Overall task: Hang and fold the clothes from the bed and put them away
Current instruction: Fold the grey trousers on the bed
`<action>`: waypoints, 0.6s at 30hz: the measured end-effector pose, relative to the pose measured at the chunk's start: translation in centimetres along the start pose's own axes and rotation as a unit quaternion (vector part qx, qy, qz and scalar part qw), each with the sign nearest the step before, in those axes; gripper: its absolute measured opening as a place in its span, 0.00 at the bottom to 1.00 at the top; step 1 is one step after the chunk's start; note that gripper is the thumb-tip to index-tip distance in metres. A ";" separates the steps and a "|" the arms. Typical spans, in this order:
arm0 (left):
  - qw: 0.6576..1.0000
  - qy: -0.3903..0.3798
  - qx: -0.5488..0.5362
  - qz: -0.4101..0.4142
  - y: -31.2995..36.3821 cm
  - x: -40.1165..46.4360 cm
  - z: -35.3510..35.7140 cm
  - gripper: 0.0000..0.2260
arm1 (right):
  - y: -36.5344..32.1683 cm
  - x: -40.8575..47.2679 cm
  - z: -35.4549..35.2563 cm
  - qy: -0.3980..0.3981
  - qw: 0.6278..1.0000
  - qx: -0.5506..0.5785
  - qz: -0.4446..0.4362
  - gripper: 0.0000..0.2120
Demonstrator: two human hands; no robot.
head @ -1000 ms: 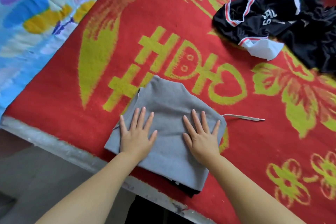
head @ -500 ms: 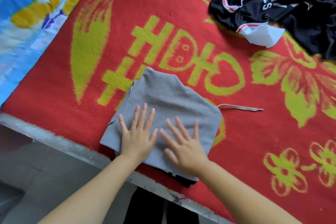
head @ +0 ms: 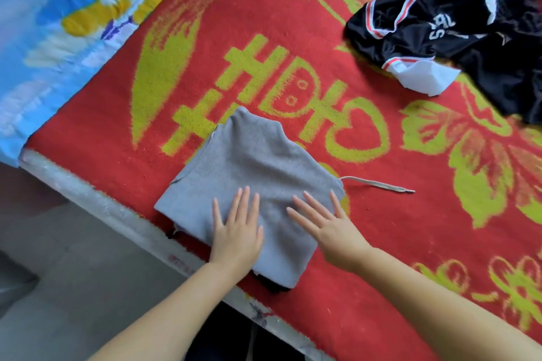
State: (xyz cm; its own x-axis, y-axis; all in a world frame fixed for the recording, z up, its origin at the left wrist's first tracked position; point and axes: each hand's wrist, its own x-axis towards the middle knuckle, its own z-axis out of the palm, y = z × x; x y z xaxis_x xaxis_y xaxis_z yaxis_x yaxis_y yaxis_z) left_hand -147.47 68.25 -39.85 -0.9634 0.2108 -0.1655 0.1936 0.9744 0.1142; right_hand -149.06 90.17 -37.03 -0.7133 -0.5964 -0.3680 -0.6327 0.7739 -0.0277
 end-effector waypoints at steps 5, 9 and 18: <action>0.984 -0.106 -0.105 -0.095 10.8 -3.2 1.2 0.47 | 5.8 0.2 1.4 0.004 0.990 -0.132 -0.058 0.48; 0.973 -0.128 -0.056 -0.186 12.5 -1.6 4.3 0.55 | 6.4 5.1 2.7 0.035 0.987 -0.134 -0.087 0.41; 0.966 -0.102 -0.053 -0.232 10.8 -2.3 5.3 0.45 | 5.2 6.6 0.1 -0.019 0.993 -0.051 -0.100 0.25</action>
State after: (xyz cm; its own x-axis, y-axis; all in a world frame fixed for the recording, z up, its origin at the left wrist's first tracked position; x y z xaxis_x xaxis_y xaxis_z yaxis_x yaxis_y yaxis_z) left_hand -142.13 78.75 -43.45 -0.8835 -0.2254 -0.4107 -0.2808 0.9565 0.0790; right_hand -157.02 90.23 -39.75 -0.5600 -0.7262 -0.3988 -0.7894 0.6138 -0.0093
